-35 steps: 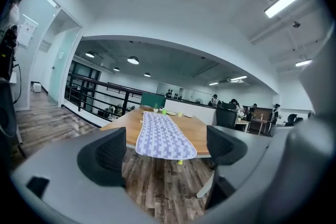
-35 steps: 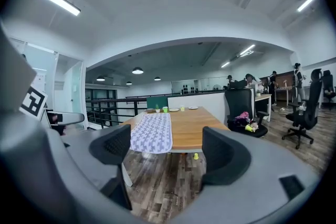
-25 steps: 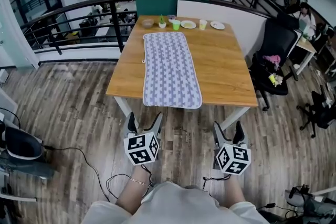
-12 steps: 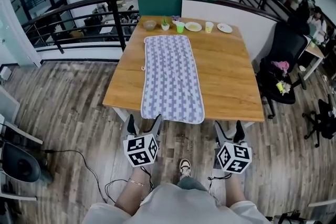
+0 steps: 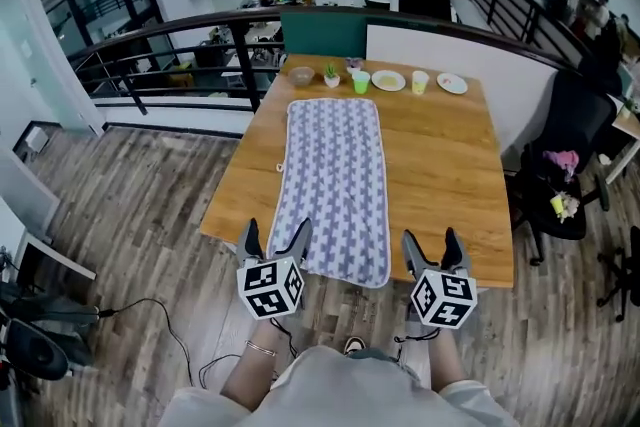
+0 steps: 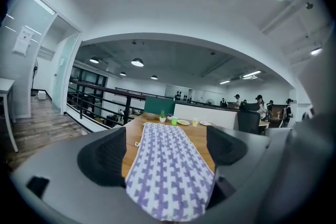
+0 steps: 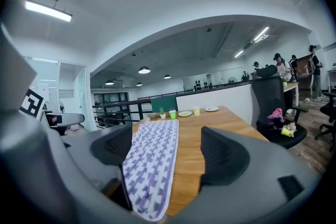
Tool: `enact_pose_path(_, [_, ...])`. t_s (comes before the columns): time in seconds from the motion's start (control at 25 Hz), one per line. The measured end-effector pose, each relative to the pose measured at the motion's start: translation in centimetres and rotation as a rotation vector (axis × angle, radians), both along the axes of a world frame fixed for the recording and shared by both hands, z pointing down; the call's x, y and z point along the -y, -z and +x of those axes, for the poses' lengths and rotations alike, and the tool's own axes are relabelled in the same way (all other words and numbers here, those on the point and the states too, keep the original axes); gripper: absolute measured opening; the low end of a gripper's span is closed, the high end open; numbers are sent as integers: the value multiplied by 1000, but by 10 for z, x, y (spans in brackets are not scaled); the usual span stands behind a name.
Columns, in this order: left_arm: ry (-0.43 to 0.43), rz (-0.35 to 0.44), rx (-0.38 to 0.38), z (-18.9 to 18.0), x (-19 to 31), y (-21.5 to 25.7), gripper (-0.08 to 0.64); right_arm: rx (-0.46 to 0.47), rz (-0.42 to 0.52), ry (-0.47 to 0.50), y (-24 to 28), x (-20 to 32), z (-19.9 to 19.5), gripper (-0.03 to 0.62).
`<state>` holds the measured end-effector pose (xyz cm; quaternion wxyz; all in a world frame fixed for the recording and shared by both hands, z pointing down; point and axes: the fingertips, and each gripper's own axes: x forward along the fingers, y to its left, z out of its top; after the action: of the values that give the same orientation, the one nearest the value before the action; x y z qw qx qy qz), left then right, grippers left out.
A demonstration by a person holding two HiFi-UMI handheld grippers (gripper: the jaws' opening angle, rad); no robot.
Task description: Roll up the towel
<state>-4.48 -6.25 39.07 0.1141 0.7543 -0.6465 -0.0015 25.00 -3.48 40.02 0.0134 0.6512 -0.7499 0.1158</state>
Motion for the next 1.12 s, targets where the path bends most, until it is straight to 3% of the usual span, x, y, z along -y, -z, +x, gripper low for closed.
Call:
enact_pose_path(0.48, [77,-61,-4,-33,31,-25,483,5,-69,91,-28,58,-30,413])
enact_pose_path(0.8, [35,-99,5,-56,39,-41,483,-69,-106,135,-36,60,-42,404])
enact_pose_path(1.12, [-32,-205,35,-91,23,-82,483,-153,-236,238,-73,42,-43,385])
